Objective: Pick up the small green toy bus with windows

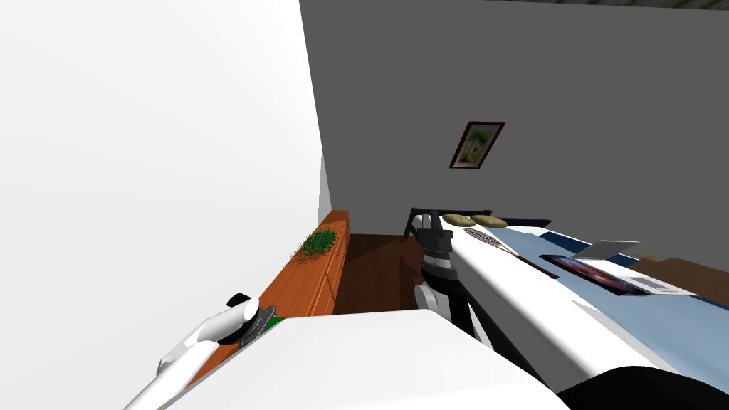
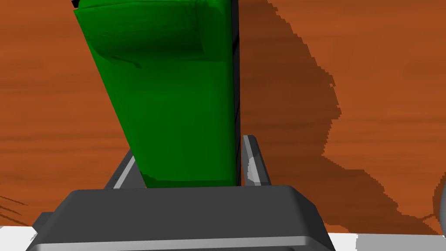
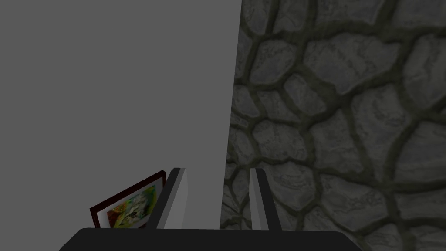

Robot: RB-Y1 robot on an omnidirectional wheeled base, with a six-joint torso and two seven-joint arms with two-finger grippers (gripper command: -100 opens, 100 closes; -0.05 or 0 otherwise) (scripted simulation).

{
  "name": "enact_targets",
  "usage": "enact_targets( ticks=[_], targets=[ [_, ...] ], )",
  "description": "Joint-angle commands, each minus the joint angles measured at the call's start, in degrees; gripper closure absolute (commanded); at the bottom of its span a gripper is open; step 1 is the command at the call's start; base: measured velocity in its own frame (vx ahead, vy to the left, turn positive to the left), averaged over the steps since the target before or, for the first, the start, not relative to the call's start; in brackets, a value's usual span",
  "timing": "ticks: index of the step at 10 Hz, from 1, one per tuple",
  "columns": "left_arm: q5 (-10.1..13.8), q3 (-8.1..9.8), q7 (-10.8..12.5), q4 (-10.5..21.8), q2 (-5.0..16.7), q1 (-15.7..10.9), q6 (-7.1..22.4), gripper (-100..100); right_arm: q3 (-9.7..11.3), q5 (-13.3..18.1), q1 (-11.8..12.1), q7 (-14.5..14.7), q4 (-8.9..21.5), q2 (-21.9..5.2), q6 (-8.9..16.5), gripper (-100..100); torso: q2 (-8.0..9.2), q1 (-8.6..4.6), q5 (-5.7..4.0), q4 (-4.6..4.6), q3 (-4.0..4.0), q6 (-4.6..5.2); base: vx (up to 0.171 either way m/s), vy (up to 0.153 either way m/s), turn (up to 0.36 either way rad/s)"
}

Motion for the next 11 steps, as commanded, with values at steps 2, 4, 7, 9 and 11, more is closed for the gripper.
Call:
enact_targets(
  ticks=[2,4,7,9,11],
  targets=[
    [-0.28,2.78,-3.53,-0.59,-0.39,0.73,1.27,100,0.00,0.00,0.00,0.00,0.00,0.00,0.00,0,0.03,0.00,-0.01,0.00,0.01,0.06,0.062,-0.047,0.043],
    [-0.60,6.15,-6.82,-1.07,-0.84,1.52,2.70,100,0.00,0.00,0.00,0.00,0.00,0.00,0.00,0,0.06,-0.01,-0.06,0.01,0.03,0.02,0.075,-0.055,0.105],
    [-0.92,9.52,-11.04,-1.55,-1.29,2.32,4.13,100,0.00,0.00,0.00,0.00,0.00,0.00,0.00,0,0.13,-0.04,-0.11,0.04,0.08,0.05,0.059,-0.047,0.068],
    [-1.08,11.21,-13.26,-1.79,-1.52,2.72,4.85,100,0.00,0.00,0.00,0.00,0.00,0.00,0.00,0,0.07,-0.13,-0.16,0.04,0.05,0.02,0.066,-0.050,0.070],
    [-1.11,12.06,-13.95,-1.99,-1.58,2.91,5.29,100,0.00,0.00,-0.01,0.00,0.00,0.00,0.00,0,0.18,-0.12,-0.19,0.06,0.11,0.05,0.031,-0.031,0.035]
  ],
)
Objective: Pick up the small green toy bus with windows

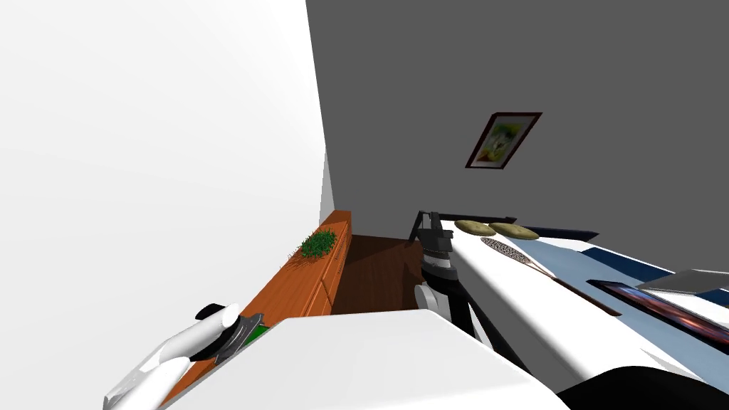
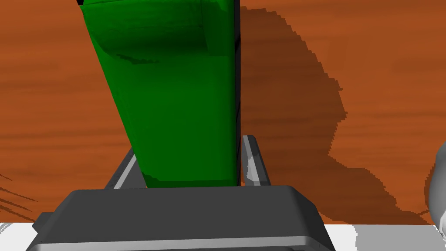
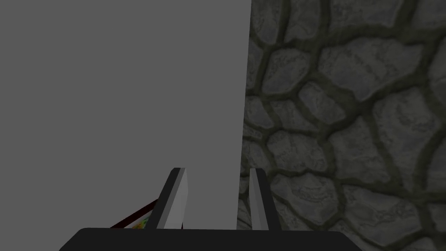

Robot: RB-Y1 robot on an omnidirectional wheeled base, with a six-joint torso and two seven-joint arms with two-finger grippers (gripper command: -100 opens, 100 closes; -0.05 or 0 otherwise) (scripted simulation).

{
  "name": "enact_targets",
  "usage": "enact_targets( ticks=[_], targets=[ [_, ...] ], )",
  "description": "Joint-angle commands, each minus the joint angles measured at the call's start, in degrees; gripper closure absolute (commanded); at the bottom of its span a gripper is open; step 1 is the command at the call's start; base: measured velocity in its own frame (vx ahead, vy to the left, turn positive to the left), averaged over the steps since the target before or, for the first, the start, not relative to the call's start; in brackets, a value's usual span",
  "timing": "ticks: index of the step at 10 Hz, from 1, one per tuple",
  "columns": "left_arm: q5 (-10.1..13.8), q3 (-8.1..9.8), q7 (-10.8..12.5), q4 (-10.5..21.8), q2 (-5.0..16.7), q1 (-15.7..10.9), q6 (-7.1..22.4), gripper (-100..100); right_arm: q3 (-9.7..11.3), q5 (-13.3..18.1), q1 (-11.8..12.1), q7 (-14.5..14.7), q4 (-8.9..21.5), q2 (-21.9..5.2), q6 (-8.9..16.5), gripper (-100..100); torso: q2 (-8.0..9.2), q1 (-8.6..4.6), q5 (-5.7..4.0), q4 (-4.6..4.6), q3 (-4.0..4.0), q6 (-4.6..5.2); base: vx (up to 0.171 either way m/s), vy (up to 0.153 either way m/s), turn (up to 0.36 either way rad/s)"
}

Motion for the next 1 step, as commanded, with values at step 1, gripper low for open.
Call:
enact_targets(
  ticks=[1],
  targets=[
    [0.00,0.00,0.00,0.00,0.00,0.00,0.00,0,0.00,0.00,0.00,0.00,0.00,0.00,0.00,0,0.00,0.00,0.00,0.00,0.00,0.00,0.000,0.000,0.000]
  ],
)
